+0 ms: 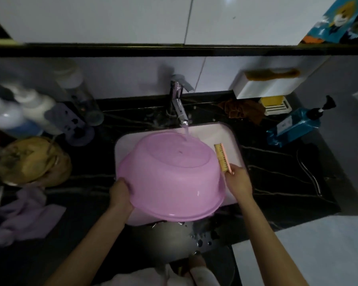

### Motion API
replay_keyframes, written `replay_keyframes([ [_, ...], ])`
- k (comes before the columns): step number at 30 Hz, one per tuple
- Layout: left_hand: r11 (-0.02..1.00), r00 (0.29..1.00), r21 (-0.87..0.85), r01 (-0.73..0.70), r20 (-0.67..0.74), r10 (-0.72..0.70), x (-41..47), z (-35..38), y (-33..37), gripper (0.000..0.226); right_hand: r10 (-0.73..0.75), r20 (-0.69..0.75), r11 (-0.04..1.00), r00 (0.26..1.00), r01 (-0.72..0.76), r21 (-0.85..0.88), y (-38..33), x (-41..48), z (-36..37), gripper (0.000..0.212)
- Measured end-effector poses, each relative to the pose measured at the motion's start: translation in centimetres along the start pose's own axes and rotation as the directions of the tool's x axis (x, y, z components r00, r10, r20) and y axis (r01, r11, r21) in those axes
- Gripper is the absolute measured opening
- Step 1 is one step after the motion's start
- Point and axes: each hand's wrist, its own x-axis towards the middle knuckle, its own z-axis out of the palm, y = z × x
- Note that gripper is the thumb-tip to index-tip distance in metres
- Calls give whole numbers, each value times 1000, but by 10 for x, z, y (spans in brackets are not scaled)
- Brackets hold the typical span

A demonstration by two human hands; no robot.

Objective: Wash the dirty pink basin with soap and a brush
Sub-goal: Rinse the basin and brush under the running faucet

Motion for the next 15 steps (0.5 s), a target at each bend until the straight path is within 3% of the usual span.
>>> replay_keyframes([
  [4,998,997,-32,-56,-59,54,-7,-6,-4,27,-168,207,984,964,177,-25,-30,36,1,27],
  [9,978,954,-39,-206,-229,192,-21,12,-14,37,-382,562,837,734,532,-126,-67,79,23,28],
  [12,966,911,31,-258,-325,254,-36,28,-16,34,-458,568,744,684,645,-177,-79,87,44,51],
  [15,956,878,64,-287,-382,289,-43,35,-18,34,-487,557,753,672,647,-122,-85,96,54,50],
])
